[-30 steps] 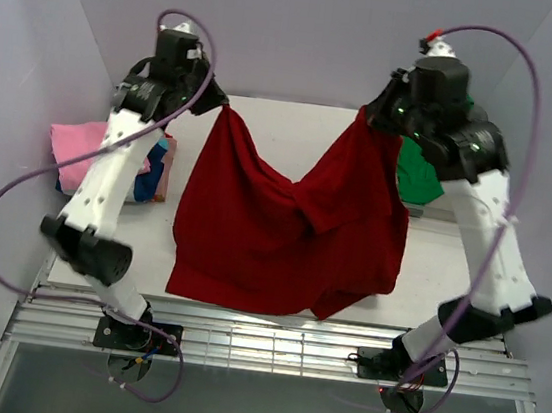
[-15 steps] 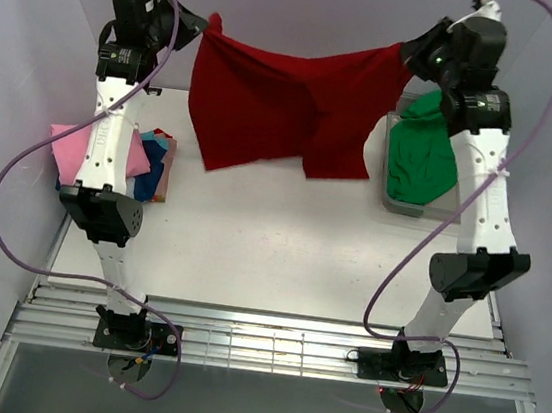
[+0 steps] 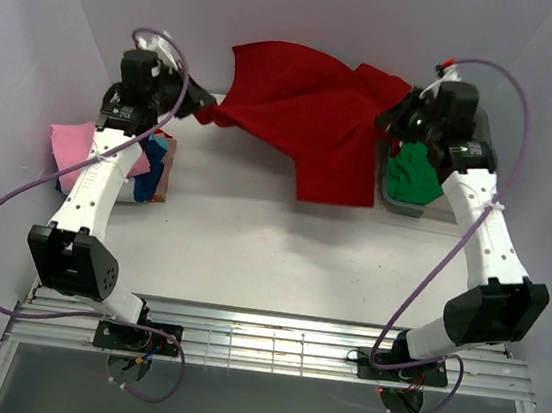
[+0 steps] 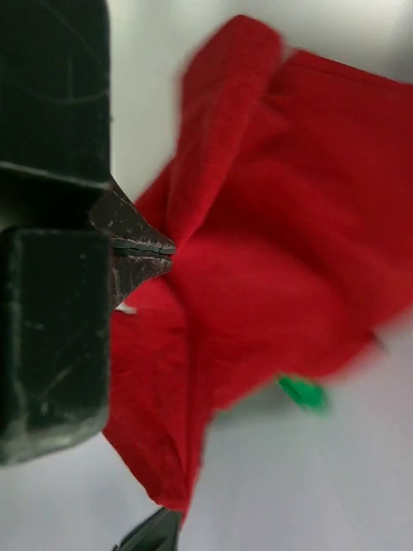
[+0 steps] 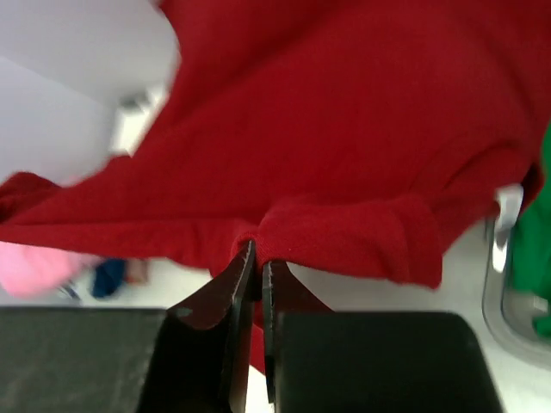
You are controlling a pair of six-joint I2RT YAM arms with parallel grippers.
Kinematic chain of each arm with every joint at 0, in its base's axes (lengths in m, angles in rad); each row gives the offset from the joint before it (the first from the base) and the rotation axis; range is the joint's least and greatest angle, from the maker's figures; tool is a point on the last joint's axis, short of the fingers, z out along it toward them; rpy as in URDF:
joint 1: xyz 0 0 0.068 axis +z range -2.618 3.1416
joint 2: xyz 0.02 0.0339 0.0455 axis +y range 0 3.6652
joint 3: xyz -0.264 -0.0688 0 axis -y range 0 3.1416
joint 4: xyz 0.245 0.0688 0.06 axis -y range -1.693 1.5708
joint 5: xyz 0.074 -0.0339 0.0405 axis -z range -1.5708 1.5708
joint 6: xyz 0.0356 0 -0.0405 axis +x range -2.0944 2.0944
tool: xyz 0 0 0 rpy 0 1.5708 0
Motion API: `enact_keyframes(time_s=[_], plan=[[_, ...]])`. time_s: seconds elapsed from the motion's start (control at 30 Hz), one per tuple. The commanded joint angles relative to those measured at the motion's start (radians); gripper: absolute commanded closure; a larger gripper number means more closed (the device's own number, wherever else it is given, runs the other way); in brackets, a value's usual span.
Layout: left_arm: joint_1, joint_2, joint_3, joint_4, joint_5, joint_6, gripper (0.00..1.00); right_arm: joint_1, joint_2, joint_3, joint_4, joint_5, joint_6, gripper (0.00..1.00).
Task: Fold and stack the t-shirts
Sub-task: Flatten the tshirt out
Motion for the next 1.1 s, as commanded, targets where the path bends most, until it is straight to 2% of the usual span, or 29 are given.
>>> enact_keyframes(time_s=[0.0,0.13,0.27,0.4,0.53,0.63,0.7,0.73,0.77,0.8,0.83,0.87,0.9,0.97,1.0,1.07], plan=[[-0.003,-0.059,-0.219,-0.169,-0.011,0.073,1.0,0.0,0.012,-0.229,-0.106,-0.064,-0.041,0.92],[-0.006,-0.144,-0.402,-0.308,-0.016,0.103,1.0,0.003,-0.013,-0.376,-0.156,-0.066,-0.051,0.92],[-0.01,-0.232,-0.543,-0.389,-0.007,0.098,1.0,0.011,-0.018,-0.381,-0.308,-0.003,-0.061,0.92],[-0.022,-0.286,-0.581,-0.474,-0.039,0.11,1.0,0.016,-0.033,-0.359,-0.418,0.049,-0.066,0.92],[-0.029,-0.32,-0.62,-0.508,-0.14,0.115,1.0,0.037,-0.036,-0.344,-0.516,0.079,-0.084,0.92],[-0.029,-0.306,-0.634,-0.533,-0.14,0.132,1.0,0.049,-0.036,-0.362,-0.581,0.103,-0.097,0.92],[-0.029,-0.295,-0.64,-0.554,-0.127,0.141,0.88,0.056,-0.041,-0.373,-0.63,0.122,-0.107,0.92],[-0.029,-0.292,-0.64,-0.565,-0.122,0.147,0.71,0.056,-0.042,-0.379,-0.644,0.126,-0.111,0.92],[-0.029,-0.292,-0.637,-0.577,-0.123,0.152,0.64,0.059,-0.044,-0.381,-0.659,0.135,-0.111,0.92],[-0.03,-0.294,-0.635,-0.59,-0.129,0.156,0.56,0.059,-0.045,-0.384,-0.676,0.16,-0.112,0.87],[-0.032,-0.295,-0.631,-0.612,-0.137,0.161,0.45,0.062,-0.048,-0.387,-0.694,0.165,-0.115,0.75],[-0.033,-0.298,-0.629,-0.622,-0.154,0.161,0.35,0.063,-0.051,-0.388,-0.701,0.2,-0.118,0.56],[-0.039,-0.31,-0.629,-0.623,-0.159,0.158,0.22,0.065,-0.057,-0.384,-0.702,0.23,-0.121,0.5],[-0.039,-0.326,-0.629,-0.608,-0.16,0.143,0.15,0.072,-0.068,-0.369,-0.692,0.255,-0.124,0.38],[-0.039,-0.333,-0.624,-0.597,-0.156,0.138,0.11,0.073,-0.08,-0.349,-0.679,0.258,-0.126,0.36],[-0.039,-0.335,-0.606,-0.555,-0.151,0.121,0.09,0.082,-0.094,-0.336,-0.627,0.249,-0.124,0.34]])
